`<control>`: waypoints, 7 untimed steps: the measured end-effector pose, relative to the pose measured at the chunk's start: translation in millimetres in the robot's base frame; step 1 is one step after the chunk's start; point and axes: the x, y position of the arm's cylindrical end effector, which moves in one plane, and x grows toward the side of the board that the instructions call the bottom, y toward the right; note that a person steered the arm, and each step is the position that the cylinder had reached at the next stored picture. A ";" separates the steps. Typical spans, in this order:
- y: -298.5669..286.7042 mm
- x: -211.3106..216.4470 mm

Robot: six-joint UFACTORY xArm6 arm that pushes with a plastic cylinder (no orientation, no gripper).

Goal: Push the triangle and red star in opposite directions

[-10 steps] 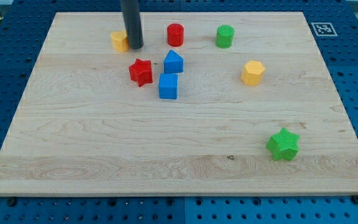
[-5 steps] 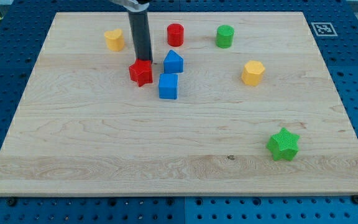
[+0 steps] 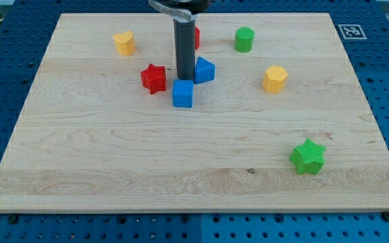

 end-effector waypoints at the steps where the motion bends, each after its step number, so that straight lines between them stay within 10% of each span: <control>1: 0.0 17.0; 7: -66.8 -1.8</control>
